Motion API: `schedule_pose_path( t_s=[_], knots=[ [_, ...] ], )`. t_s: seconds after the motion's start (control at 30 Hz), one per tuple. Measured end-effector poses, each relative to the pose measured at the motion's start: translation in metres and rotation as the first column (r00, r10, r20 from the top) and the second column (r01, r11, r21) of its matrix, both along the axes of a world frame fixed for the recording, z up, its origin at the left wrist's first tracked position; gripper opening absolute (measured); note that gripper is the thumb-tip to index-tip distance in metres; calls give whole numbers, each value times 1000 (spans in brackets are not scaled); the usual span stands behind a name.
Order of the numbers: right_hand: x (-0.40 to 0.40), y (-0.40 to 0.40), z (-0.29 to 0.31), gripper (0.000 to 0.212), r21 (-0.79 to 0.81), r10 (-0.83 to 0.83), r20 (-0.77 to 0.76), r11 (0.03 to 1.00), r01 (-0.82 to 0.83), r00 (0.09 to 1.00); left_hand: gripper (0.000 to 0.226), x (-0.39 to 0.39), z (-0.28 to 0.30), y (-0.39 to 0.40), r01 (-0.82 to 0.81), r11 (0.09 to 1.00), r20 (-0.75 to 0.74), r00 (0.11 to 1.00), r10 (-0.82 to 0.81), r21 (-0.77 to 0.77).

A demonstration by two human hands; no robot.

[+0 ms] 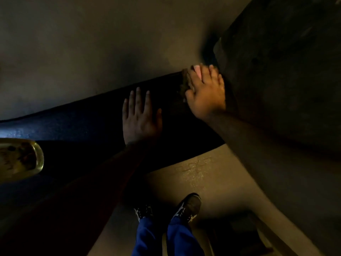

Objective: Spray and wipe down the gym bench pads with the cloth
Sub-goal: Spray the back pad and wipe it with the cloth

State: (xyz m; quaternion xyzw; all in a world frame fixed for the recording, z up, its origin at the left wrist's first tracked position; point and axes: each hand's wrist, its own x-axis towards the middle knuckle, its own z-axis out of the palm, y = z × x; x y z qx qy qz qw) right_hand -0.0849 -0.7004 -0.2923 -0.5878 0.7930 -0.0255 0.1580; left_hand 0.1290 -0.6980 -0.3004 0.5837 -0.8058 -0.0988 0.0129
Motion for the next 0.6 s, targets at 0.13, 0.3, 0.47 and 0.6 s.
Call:
schedule_pose_path(
  t_s=[0.13, 0.3, 0.47, 0.6],
  knots=[
    [42, -13, 5, 70, -46, 342, 70, 939, -340, 937, 67, 1, -1, 0, -10, 1000, -21, 1000, 10, -1],
    [28, -50, 6, 72, 4, 193, 45, 981, -193, 980, 63, 3, -3, 0, -7, 1000, -76, 997, 7, -5],
    [39, -8, 3, 67, -72, 470, 86, 882, -466, 878, 63, 2, -4, 1, -141, 988, -116, 984, 133, -64],
    [32, -10, 3, 73, -53, 20, -21, 998, -21, 1000, 62, 2, 0, 1, -127, 992, -92, 988, 124, -27]
  ],
)
